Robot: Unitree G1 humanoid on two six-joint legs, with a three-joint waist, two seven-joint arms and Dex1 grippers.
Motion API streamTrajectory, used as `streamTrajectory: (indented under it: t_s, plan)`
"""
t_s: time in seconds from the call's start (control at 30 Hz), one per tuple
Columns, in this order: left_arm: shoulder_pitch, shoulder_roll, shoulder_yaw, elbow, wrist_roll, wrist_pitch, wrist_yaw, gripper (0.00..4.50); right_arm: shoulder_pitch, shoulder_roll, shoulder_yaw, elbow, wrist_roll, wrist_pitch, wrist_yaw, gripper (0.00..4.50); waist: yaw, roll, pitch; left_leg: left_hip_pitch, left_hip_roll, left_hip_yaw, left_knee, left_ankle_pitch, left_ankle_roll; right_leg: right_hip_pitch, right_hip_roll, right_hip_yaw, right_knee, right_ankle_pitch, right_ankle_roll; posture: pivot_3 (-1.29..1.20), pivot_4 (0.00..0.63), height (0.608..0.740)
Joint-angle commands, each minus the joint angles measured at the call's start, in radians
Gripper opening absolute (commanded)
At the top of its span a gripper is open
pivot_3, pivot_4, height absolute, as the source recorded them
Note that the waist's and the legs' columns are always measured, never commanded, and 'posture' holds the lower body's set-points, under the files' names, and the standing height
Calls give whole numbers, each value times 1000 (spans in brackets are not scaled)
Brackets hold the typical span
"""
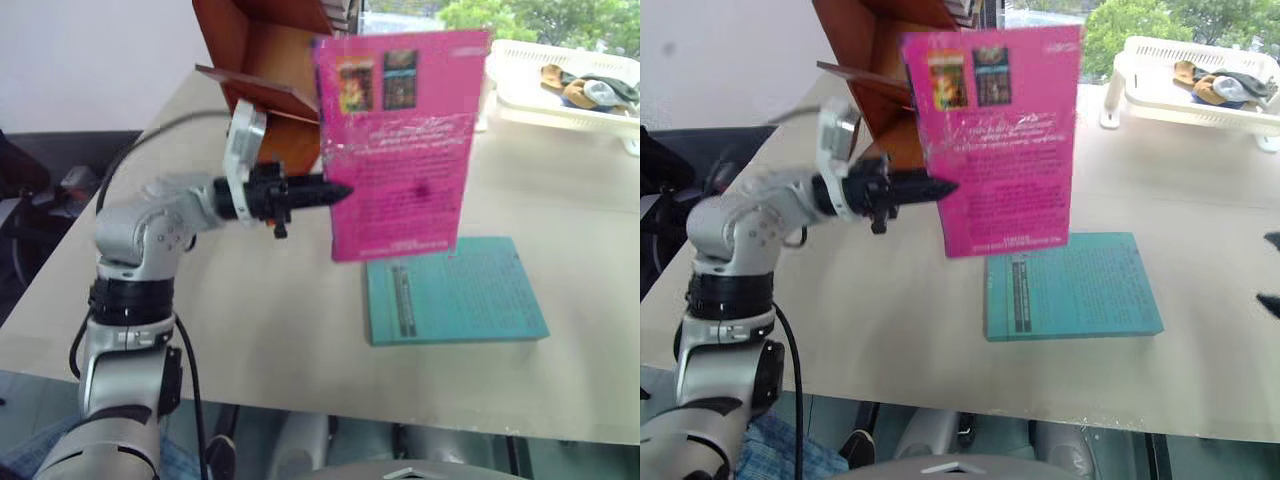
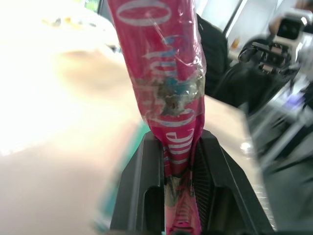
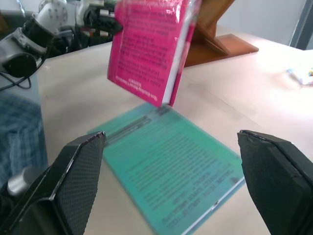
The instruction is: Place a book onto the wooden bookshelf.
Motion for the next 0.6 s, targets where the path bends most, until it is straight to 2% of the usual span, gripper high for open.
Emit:
streamTrajectory:
  t_s: [0.03, 0.13, 0.33, 0.6]
  plan:
    - [-100, 19, -3, 37, 114, -222, -19, 299, -84, -19, 17, 58, 52, 11, 34, 4418, -1, 0, 0, 0, 0, 0, 0, 0, 0, 0, 0, 0, 0, 0, 0, 0, 150, 740]
    - [-203, 71, -39, 143, 272, -443, -30, 299, -184, -22, 32, 112, 104, 49, 26, 4418, -6, 1, 0, 0, 1, 0, -1, 0, 0, 0, 2, 0, -2, 0, 0, 0, 150, 740]
    - [-323, 154, -81, 299, 446, -783, -96, 299, -317, -36, 62, 206, 134, 84, 42, 4418, -17, 3, 5, 0, 1, 1, 0, 0, 0, 0, 2, 1, -1, 0, 0, 0, 150, 740]
    - [-404, 219, -85, 384, 550, -976, -104, 299, -409, -50, 121, 304, 108, 72, 70, 4418, -19, 4, 6, -1, 1, 1, 0, 0, 1, -3, 2, 2, 2, 0, 0, 0, 150, 740]
